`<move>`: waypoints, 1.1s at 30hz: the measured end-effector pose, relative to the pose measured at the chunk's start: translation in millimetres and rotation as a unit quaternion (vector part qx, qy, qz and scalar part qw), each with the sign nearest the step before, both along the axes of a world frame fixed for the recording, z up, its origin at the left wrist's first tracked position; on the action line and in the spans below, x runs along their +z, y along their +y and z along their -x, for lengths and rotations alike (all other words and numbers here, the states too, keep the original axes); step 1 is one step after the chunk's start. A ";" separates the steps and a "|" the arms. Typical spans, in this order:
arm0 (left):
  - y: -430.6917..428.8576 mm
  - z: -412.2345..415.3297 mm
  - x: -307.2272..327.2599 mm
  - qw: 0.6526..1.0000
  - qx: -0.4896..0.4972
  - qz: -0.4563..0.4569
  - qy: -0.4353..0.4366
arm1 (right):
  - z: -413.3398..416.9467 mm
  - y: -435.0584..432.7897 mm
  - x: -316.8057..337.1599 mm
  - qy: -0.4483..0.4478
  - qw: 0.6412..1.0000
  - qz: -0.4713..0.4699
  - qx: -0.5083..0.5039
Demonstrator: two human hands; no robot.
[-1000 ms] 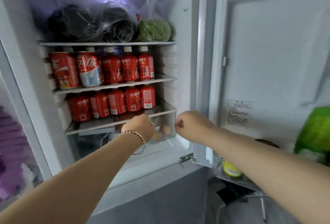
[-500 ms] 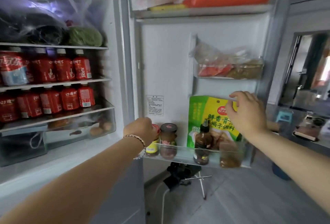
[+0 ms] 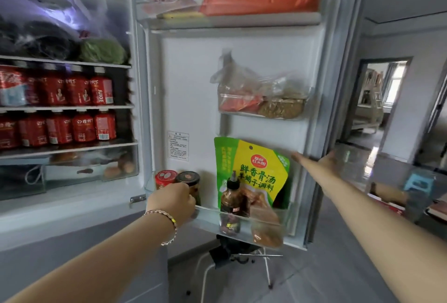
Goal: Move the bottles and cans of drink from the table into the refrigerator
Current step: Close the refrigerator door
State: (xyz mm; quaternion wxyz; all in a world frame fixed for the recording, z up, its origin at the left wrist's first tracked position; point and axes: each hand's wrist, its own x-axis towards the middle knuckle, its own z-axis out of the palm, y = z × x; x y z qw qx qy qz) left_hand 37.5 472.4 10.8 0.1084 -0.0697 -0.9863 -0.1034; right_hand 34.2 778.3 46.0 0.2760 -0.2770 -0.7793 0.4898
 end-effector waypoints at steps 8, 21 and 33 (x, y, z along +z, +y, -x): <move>-10.7 -10.0 -9.9 0.999 0.039 -0.011 0.024 | -19.8 1.1 -3.9 0.003 1.000 0.011 0.017; -53.3 -38.4 -7.5 0.996 0.039 -0.044 0.064 | -106.3 -46.9 -13.8 0.187 0.981 -0.047 0.014; -184.4 -88.6 1.4 0.994 0.074 -0.012 0.080 | -175.4 -216.8 -31.3 0.358 0.897 -0.216 0.146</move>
